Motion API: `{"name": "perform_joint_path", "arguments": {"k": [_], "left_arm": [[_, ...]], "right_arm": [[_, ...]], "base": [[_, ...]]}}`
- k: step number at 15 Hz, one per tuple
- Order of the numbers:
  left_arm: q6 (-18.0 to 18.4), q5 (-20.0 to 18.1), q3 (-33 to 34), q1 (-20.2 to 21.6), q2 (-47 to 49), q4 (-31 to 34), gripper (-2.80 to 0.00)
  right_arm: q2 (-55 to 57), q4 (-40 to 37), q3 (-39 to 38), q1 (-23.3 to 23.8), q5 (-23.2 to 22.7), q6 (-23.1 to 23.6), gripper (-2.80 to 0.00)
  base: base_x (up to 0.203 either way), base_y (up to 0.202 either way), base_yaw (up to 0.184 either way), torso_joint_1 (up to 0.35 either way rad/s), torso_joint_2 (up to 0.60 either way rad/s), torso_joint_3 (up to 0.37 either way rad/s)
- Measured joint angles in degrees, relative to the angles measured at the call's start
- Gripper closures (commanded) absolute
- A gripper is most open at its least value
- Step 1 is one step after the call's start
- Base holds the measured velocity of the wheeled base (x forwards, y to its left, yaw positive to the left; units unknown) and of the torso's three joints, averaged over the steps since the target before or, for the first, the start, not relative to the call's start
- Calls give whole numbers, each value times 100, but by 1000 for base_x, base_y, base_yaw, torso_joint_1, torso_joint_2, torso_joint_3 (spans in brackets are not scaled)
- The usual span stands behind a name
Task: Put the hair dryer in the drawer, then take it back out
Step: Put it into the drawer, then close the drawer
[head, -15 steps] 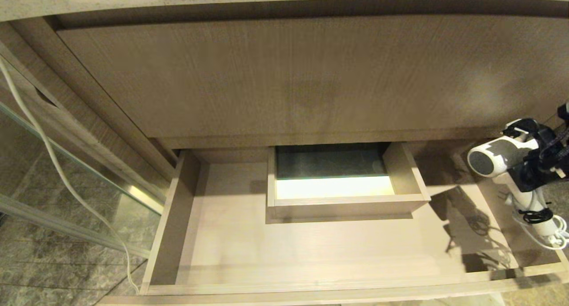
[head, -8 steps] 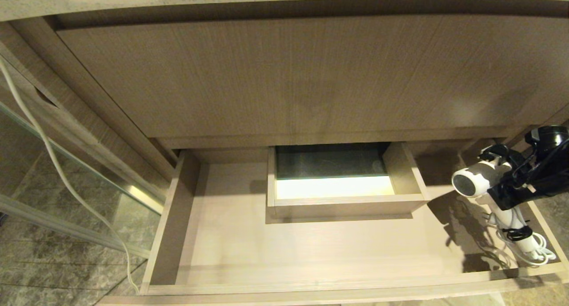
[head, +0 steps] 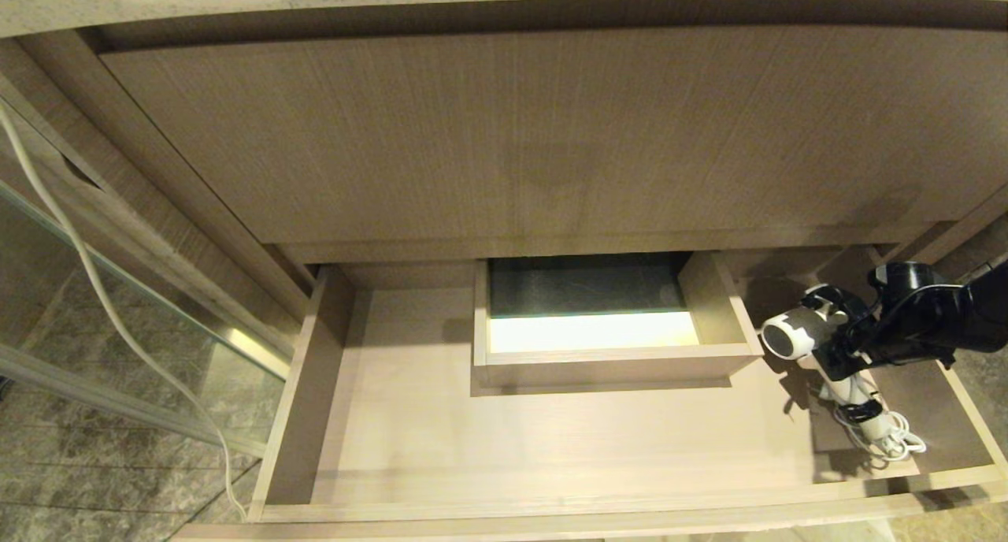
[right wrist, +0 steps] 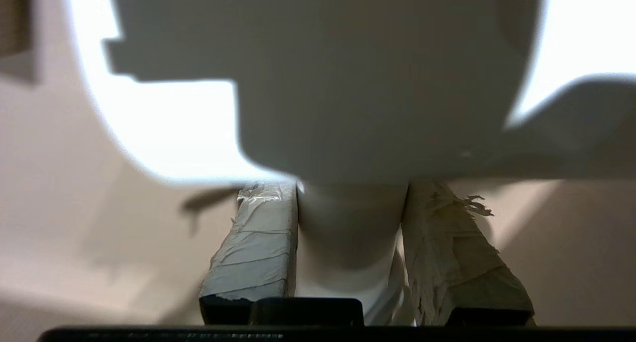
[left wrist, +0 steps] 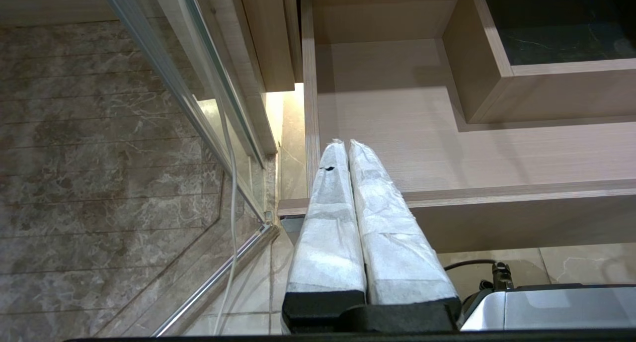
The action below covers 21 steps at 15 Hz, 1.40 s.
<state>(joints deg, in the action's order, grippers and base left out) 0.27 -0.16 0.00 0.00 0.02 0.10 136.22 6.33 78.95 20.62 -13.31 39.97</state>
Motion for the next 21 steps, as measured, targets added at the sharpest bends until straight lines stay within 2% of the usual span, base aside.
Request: {"name": "perform_joint_path", "arguments": {"k": [2, 3, 8, 11, 14, 15, 17, 19, 21], "left_arm": [[-1, -2, 0, 0, 0, -1, 0], [-2, -2, 0, 0, 0, 0, 0], [-2, -1, 0, 0, 0, 0, 0], [-2, -2, 0, -2, 0, -2, 0], [-1, -1, 0, 0, 0, 0, 0], [-2, -2, 0, 0, 0, 0, 0], [0, -3, 0, 0, 0, 0, 0], [-2, -2, 0, 0, 0, 0, 0], [0, -2, 0, 0, 0, 0, 0]], "right_arm": [[352, 364, 148, -56, -27, 119, 0], [461, 586, 169, -78, -42, 131, -280], [205, 596, -63, -103, -22, 102, -280], [-829, 336, -508, -12, -14, 87, -280], [-2275, -300, -1165, 188, -5, 69, -280], [-2792, -526, -1474, 283, -6, 29, 0], [-3804, -862, -2207, 481, 19, -292, 0], [-4818, -1328, -3018, 592, 138, -816, 0], [-5628, -1894, -3900, 667, 474, -1129, 0]], "base": [[0, 0, 0, 0, 0, 0], [0, 0, 0, 0, 0, 0], [0, 0, 0, 0, 0, 0], [0, 0, 0, 0, 0, 0], [0, 0, 0, 0, 0, 0], [0, 0, 0, 0, 0, 0], [0, 0, 0, 0, 0, 0], [0, 0, 0, 0, 0, 0], [0, 0, 0, 0, 0, 0]]}}
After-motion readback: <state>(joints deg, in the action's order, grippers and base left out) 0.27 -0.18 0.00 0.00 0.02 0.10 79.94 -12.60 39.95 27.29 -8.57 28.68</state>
